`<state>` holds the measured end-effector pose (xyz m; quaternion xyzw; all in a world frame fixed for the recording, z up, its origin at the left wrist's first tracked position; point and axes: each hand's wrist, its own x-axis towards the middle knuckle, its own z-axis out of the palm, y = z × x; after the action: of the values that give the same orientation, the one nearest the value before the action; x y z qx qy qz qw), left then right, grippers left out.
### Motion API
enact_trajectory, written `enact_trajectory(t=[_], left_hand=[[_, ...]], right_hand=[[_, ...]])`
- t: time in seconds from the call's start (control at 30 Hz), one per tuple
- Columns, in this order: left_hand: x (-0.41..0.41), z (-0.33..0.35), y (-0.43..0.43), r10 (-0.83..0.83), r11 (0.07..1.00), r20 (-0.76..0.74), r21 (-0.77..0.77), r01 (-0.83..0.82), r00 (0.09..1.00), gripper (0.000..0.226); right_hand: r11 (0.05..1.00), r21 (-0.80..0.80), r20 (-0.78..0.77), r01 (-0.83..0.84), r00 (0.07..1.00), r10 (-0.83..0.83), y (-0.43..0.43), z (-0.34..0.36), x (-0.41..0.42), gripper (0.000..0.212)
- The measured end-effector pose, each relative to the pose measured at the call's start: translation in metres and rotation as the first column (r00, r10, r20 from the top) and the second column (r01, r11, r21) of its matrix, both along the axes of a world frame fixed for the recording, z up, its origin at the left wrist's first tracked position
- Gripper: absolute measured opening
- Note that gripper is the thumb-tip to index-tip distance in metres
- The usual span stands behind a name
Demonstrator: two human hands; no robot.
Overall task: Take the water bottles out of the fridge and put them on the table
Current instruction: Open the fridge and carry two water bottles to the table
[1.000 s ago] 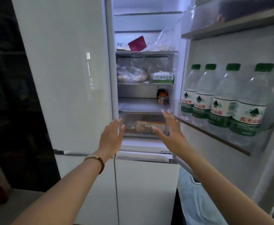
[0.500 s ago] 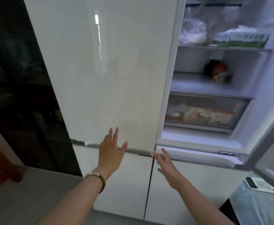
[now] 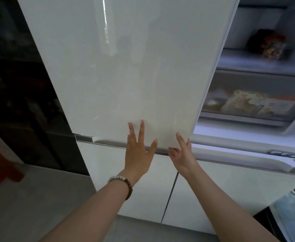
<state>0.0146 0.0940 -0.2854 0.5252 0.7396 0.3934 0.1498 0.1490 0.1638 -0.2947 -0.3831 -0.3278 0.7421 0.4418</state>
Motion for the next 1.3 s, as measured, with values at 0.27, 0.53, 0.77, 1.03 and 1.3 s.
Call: enact_trajectory(t=[0.27,0.53,0.77,1.03,1.3], left_hand=[[0.010,0.012,-0.016,-0.073,0.996,0.060,-0.047,0.076,0.995,0.068],[0.028,0.046,-0.048,-0.095,0.995,0.078,0.013,0.094,0.992,0.069],[0.068,0.073,-0.111,-0.041,0.994,0.184,0.105,0.021,0.982,0.083],[0.092,0.157,-0.187,0.047,0.963,0.098,0.260,-0.071,0.994,0.083],[0.086,0.241,-0.251,0.163,0.887,0.090,0.423,-0.186,0.982,0.082]], right_hand=[[0.994,-0.066,-0.062,0.088,0.994,-0.092,-0.008,-0.003,-0.010,0.076],[0.996,-0.059,-0.087,0.063,0.994,-0.068,-0.062,0.008,0.003,0.079],[0.950,-0.019,0.240,-0.313,0.921,0.308,-0.153,0.024,0.065,0.073],[0.873,0.390,0.395,-0.292,0.910,0.128,-0.155,0.174,0.092,0.061],[0.710,0.492,0.393,-0.504,0.856,0.335,-0.227,0.228,0.055,0.078]])
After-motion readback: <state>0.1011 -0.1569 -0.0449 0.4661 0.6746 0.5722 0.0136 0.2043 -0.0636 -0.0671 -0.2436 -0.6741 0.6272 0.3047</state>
